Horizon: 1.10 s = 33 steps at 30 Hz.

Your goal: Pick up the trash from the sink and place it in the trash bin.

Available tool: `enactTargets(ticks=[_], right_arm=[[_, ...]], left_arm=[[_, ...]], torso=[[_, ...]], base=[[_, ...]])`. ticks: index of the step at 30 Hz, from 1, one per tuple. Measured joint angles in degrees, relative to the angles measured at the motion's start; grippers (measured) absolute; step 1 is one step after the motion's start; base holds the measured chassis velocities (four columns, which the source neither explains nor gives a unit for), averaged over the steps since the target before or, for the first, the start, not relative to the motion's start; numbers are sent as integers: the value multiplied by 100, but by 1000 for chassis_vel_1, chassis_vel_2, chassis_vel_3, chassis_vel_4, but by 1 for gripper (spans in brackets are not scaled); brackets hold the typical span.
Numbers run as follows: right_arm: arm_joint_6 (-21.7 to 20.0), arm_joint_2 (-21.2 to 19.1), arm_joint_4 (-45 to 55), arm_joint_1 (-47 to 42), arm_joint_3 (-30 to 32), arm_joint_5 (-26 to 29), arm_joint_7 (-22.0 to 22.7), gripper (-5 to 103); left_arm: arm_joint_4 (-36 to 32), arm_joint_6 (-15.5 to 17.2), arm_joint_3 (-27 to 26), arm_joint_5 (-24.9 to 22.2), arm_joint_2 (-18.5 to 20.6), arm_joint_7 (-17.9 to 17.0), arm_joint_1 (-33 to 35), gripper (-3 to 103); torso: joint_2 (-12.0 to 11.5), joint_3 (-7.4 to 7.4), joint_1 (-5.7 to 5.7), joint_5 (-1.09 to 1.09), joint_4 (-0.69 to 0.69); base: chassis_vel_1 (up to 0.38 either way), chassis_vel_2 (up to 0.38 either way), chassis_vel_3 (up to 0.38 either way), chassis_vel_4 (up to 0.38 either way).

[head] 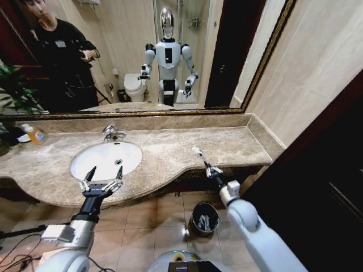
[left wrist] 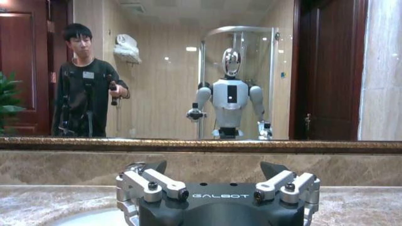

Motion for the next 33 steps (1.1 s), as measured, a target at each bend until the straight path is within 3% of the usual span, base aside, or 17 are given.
enactTargets(ticks=[7,8,11,15,25,29,33], right_arm=[[611,383,-448,-583,320,-312,-379,0],[874,512,-795,-699,400,-383,-438,0],[1127,632,-1353,-813,417,-396,-505,0],[1212,658,-1923,-806,304,-174,-505,0],[1556,866,-4144,33,-24,-49,-323,0],[1845,1055,-5314,622,-89,-313,-282,0],[1880,1193,-5913,966,-91,-377,-297,0]], left_arm=[[0,0,0,0,0,0,0,100],[0,0,0,0,0,0,0,100],[0,0,0,0,0,0,0,100],[0,0,0,0,0,0,0,100],[0,0,0,0,0,0,0,100],[0,0,0,0,0,0,0,100],[0,0,0,0,0,0,0,100]], torso=[[0,0,0,-1,1],[0,0,0,-1,1],[-1,0,0,1,0],[0,0,0,0,0],[-1,1,1,0,0],[-1,1,1,0,1],[-1,1,1,-1,0]], base=[[0,0,0,0],[0,0,0,0],[0,0,0,0],[0,0,0,0],[0,0,0,0],[0,0,0,0],[0,0,0,0]])
